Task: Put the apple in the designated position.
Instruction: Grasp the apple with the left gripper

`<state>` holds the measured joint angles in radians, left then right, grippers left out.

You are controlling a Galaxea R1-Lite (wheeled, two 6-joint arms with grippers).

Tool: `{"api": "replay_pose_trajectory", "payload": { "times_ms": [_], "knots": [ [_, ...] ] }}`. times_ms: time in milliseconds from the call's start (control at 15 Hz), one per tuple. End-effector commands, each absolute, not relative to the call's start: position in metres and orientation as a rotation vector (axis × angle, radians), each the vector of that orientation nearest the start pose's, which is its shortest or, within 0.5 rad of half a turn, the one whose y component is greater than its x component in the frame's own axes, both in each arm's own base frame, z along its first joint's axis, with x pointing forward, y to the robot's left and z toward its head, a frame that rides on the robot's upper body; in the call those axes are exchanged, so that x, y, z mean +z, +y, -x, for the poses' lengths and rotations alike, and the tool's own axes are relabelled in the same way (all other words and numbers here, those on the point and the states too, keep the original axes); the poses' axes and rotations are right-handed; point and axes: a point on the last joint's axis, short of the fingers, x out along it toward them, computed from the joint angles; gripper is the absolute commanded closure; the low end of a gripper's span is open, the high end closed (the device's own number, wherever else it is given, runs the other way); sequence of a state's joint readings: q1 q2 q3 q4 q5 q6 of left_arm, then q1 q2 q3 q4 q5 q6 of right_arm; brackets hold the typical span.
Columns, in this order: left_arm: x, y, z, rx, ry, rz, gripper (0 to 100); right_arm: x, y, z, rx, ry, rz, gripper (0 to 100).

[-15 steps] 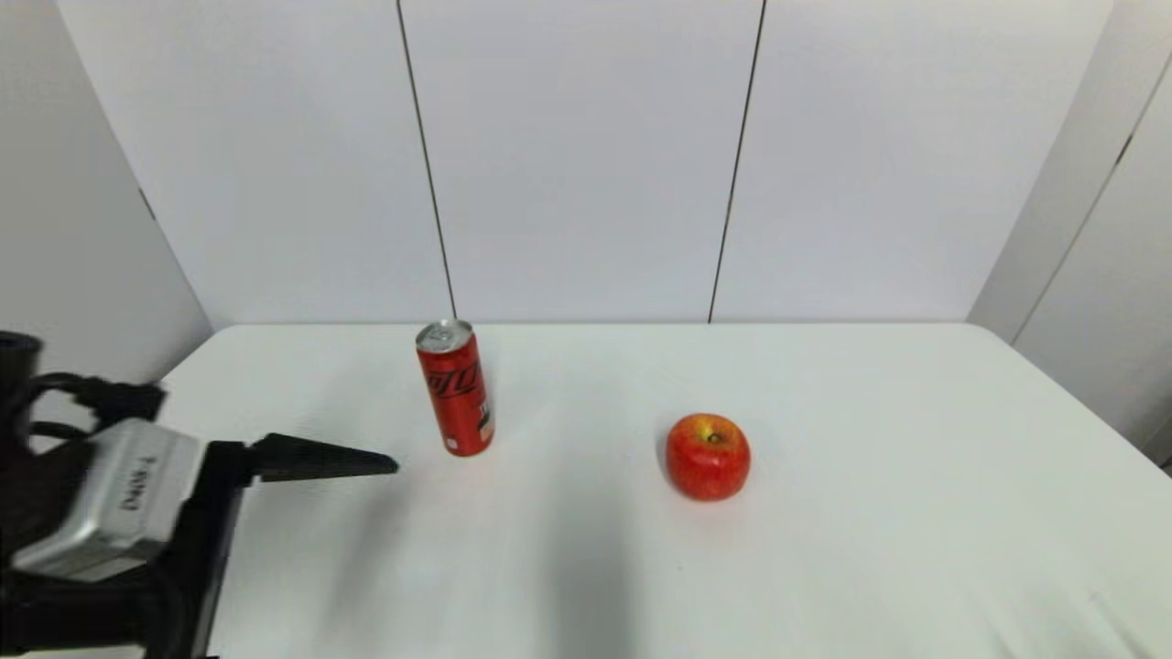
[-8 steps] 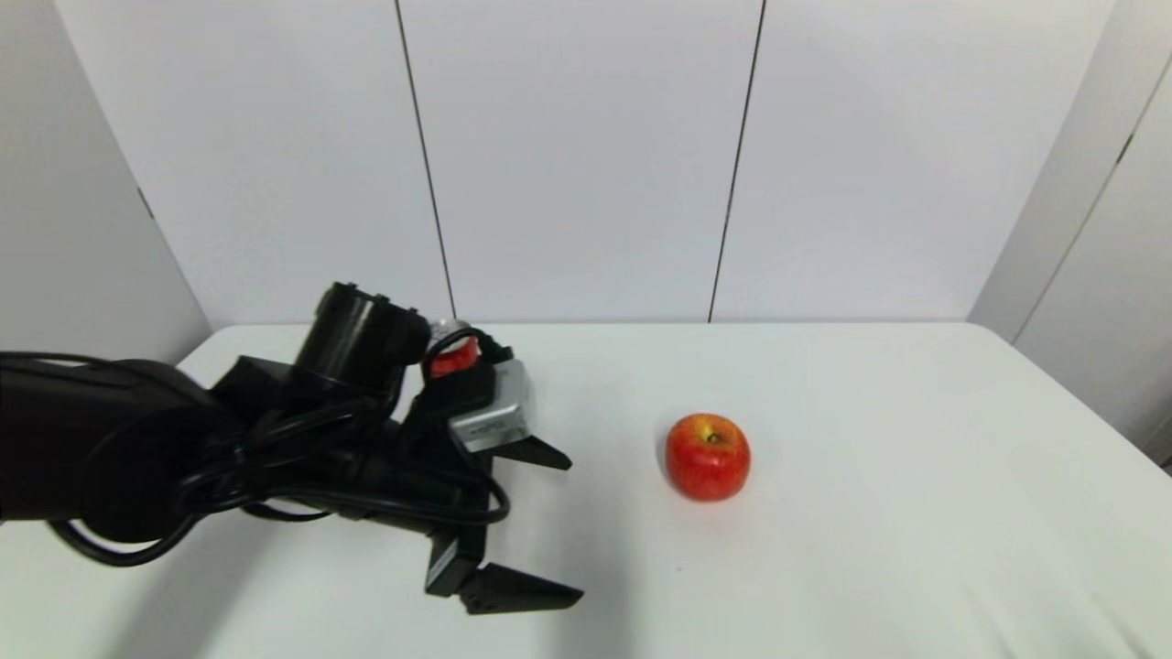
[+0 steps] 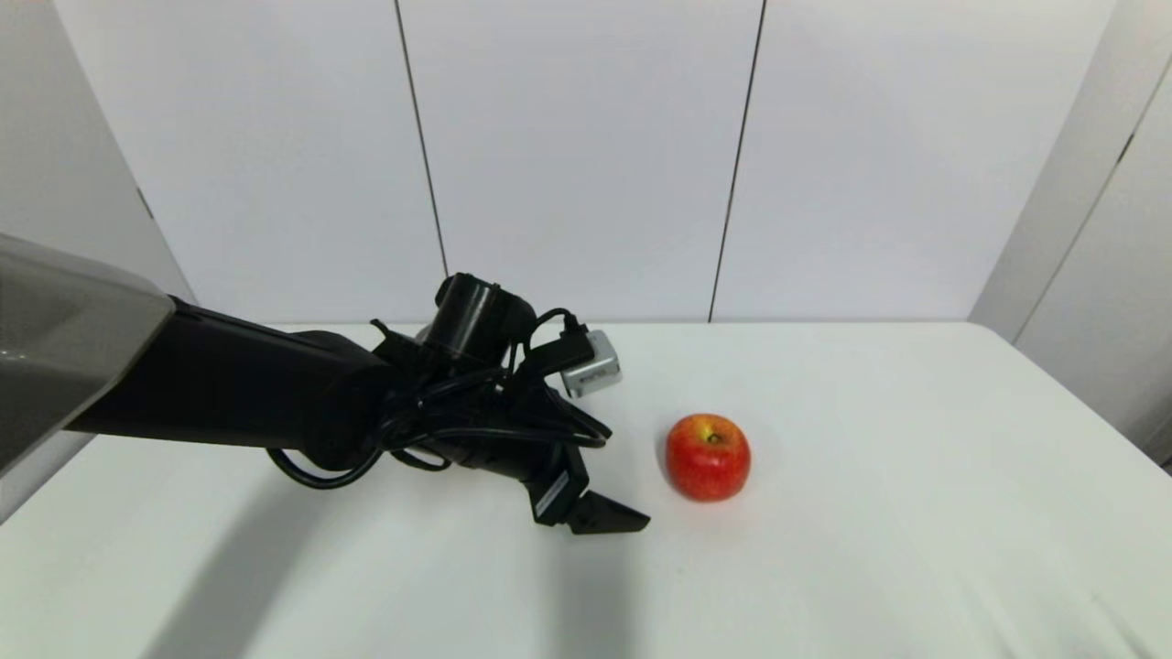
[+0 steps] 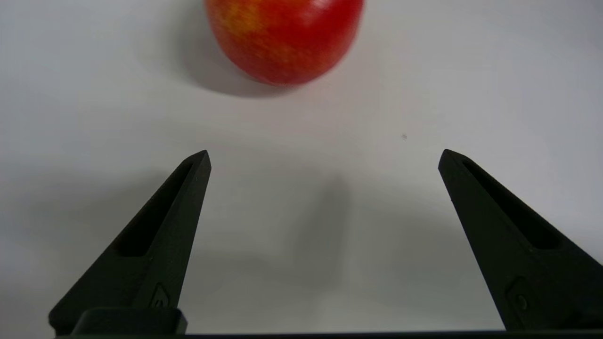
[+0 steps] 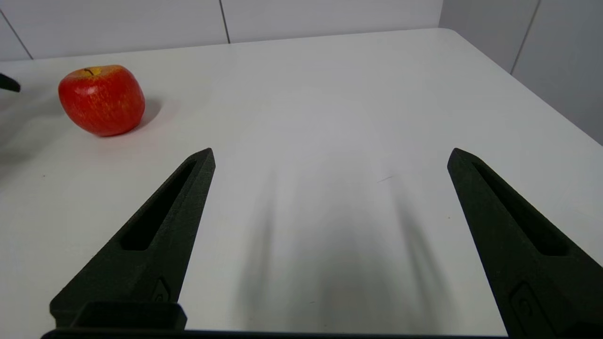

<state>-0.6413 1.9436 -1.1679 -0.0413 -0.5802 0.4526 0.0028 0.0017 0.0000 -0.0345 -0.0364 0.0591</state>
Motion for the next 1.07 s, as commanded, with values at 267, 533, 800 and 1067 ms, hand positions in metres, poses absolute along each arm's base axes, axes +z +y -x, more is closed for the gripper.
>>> {"api": "replay_pose_trajectory", "payload": {
  "times_ms": [267, 533, 800, 1067],
  "knots": [
    [0.143, -0.263, -0.298, -1.238, 0.501, -0.402, 0, 0.076, -0.001, 0.022, -0.033, -0.022, -0.059, 0],
    [0.142, -0.284, -0.295, -1.270, 0.501, -0.380, 0, 0.076, -0.001, 0.022, -0.033, -0.021, -0.062, 0],
    [0.142, -0.296, -0.295, -1.288, 0.482, -0.384, 0, 0.076, -0.001, 0.022, -0.033, -0.021, -0.059, 0],
    [0.139, -0.305, -0.297, -1.300, 0.474, -0.387, 0, 0.076, -0.001, 0.022, -0.033, -0.023, -0.062, 0]
  ]
}}
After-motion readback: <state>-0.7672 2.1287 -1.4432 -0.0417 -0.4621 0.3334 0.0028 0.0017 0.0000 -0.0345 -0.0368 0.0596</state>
